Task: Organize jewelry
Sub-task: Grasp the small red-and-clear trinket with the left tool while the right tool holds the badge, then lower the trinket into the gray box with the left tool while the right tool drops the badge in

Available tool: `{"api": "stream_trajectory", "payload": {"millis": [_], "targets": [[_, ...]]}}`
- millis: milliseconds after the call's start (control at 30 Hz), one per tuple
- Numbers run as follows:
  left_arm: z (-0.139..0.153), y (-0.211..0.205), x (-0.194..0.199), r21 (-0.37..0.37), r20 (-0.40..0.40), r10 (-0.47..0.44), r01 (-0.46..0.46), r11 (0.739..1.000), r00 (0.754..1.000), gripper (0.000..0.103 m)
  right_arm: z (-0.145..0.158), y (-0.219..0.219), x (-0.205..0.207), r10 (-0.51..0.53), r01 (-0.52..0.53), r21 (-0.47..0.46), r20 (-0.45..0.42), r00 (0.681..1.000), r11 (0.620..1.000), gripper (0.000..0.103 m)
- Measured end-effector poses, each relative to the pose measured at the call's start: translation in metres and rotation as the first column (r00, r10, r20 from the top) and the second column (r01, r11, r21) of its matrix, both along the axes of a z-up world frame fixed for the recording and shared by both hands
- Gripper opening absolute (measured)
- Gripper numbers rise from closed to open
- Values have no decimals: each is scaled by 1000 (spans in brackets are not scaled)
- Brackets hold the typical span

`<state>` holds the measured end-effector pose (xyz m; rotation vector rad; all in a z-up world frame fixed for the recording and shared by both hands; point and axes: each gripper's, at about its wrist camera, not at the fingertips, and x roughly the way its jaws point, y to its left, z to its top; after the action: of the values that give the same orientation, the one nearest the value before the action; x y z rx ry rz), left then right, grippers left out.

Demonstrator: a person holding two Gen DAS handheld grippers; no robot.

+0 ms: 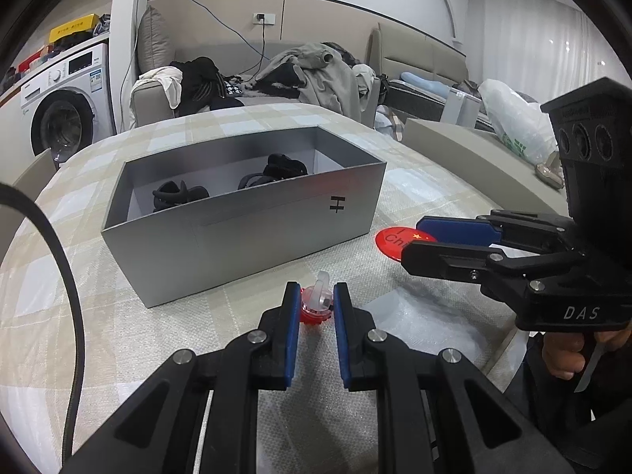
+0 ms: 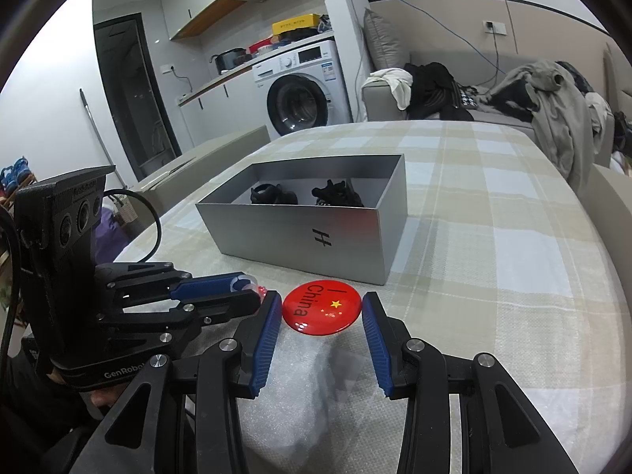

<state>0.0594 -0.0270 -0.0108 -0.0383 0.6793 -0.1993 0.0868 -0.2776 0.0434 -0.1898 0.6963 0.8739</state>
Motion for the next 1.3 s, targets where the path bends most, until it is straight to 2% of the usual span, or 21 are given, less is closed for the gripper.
{"api": "stream_trajectory", "payload": {"millis": [533, 800, 1300], "targets": [[12, 14, -6, -31, 62, 32, -30, 999, 998, 11, 11, -3, -4, 9, -13, 86, 41, 999, 996, 41], [21, 25, -9, -74, 93, 74, -67, 995, 993, 11, 20, -3, -2, 1, -8, 126, 60, 998, 992, 41], [43, 38, 4, -87, 165, 140, -127, 988, 976, 11, 41, 0, 26, -43, 32, 204, 47, 998, 978, 41]]}}
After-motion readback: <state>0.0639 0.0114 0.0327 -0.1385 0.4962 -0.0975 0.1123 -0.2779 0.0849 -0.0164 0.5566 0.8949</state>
